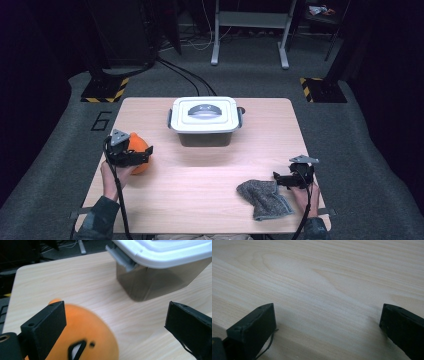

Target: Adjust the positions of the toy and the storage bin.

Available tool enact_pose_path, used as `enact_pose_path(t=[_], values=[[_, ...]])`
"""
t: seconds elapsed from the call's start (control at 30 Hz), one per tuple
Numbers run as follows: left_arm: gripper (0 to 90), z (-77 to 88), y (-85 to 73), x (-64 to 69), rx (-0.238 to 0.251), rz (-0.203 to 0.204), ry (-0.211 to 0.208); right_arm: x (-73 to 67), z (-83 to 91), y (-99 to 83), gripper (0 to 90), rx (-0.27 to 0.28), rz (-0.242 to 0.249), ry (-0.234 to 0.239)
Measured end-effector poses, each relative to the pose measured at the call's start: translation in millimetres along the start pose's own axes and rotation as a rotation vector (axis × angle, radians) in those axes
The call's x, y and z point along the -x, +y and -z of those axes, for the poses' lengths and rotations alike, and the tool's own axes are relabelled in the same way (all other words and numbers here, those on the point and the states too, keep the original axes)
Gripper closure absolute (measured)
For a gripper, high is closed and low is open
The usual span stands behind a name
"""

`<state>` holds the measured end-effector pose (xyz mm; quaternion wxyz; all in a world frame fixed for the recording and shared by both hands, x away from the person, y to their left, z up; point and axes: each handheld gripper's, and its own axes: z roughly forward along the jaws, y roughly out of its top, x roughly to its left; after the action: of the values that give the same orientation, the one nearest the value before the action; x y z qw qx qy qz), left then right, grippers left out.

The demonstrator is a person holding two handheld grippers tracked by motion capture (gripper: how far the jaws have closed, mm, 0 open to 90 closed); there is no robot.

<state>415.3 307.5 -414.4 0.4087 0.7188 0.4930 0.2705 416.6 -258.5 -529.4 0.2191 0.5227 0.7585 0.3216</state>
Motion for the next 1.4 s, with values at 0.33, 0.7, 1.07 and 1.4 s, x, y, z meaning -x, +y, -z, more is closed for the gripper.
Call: enact_pose_path(t=[0.33,0.7,1.07,1.4], values=[[0.0,-39.4,42.0,16.4,-0.021,-0.043,-0.053,0.2,0.0,0.0,0.0,0.001,0.002,0.000],[2.2,-87.6,72.5,30.3,-0.045,-0.087,-0.110,-0.2,0.1,0.0,0.0,0.001,0.000,-0.001],[9.9,-121.3,80.2,37.1,-0.062,-0.099,-0.131,-0.1,0.1,0.0,0.2,0.002,0.001,0.000],[14.7,-131.4,78.7,32.3,-0.070,-0.074,-0.188,-0.2,0.2,-0.1,0.3,0.002,0.002,-0.001]])
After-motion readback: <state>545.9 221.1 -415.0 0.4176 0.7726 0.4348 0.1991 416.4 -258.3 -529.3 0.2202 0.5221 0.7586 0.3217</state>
